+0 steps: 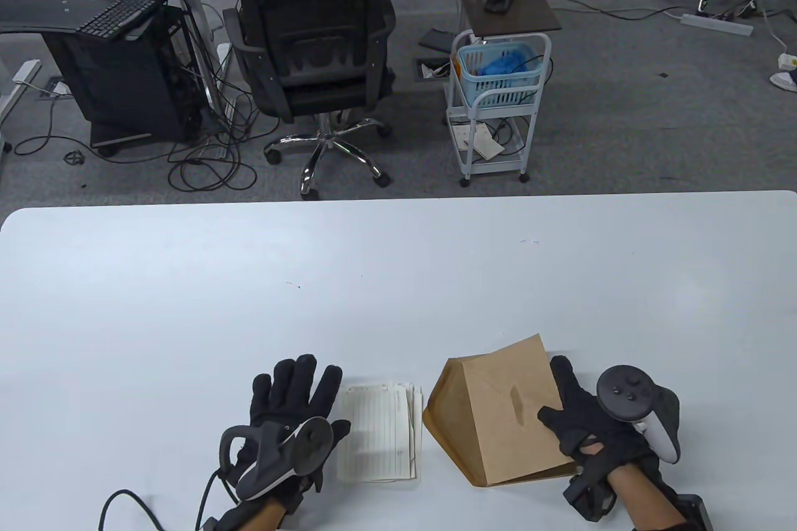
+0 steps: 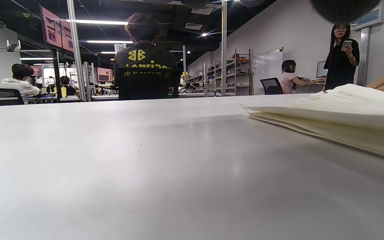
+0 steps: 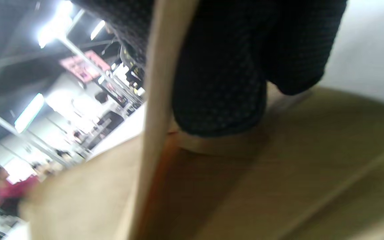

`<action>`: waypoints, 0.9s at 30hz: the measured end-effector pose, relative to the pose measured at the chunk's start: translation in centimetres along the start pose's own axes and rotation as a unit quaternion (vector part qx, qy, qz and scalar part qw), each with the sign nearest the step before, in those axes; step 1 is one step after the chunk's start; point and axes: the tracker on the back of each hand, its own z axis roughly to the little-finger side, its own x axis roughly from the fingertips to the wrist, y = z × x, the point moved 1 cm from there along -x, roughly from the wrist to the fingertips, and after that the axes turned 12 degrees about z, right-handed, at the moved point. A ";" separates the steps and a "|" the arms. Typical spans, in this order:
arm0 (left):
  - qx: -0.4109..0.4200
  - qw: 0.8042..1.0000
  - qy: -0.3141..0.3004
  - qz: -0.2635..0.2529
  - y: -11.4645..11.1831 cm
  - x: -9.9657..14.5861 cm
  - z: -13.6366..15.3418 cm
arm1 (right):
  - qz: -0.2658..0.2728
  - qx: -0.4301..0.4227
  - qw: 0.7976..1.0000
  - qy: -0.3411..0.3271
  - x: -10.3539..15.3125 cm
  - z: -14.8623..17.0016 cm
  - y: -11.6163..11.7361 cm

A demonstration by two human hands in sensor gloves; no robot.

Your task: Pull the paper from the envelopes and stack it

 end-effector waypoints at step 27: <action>0.001 1.000 -0.016 -0.007 0.2 0.2 -1.5 | -0.003 0.283 0.958 -0.056 0.0 -2.6 2.1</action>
